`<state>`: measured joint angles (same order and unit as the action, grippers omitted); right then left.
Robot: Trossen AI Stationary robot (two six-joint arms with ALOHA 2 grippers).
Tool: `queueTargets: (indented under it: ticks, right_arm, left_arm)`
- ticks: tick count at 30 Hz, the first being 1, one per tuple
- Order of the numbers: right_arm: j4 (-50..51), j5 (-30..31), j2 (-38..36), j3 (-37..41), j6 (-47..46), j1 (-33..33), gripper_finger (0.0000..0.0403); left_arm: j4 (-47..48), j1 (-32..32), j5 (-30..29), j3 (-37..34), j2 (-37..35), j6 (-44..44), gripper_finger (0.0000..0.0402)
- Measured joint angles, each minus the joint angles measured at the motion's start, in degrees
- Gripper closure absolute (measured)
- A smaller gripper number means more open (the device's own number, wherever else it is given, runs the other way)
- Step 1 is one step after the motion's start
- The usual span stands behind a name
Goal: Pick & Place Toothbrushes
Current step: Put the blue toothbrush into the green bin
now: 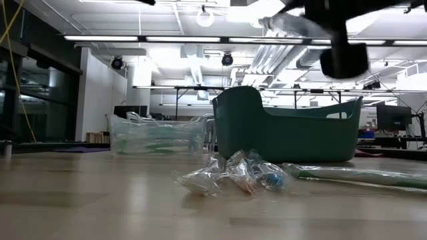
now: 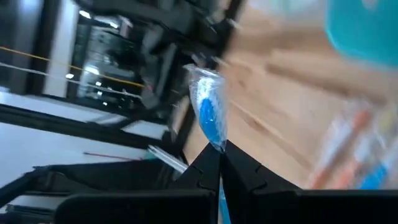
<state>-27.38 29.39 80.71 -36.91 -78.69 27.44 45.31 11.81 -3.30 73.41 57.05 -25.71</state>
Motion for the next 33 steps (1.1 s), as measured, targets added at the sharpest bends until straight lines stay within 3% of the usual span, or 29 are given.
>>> queueTargets:
  ticks: [5,10,19,28,33]
  right_arm:
    - [-0.4,3.1,-7.2,0.0,11.0,-1.7,0.04]
    - [0.6,4.6,-13.8,0.0,27.8,-3.4,0.04]
    - [6.4,8.2,-23.8,0.0,48.0,-8.0,0.04]
    - [18.2,2.8,-31.2,-0.6,48.7,-14.7,0.04]
    - [33.2,-1.5,-30.8,-8.2,48.1,-19.1,0.04]
  left_arm:
    - [-0.1,-3.4,-2.1,0.0,-1.7,0.0,0.0398]
    - [-0.1,-5.7,-3.3,0.1,-2.6,-2.4,0.0398]
    - [-0.1,-5.9,-3.5,0.1,-3.7,-2.1,0.0398]
    - [-0.1,-5.9,-3.4,0.1,-6.0,-0.8,0.0398]
    - [-4.1,-5.9,-3.4,-4.1,-7.7,0.0,0.0398]
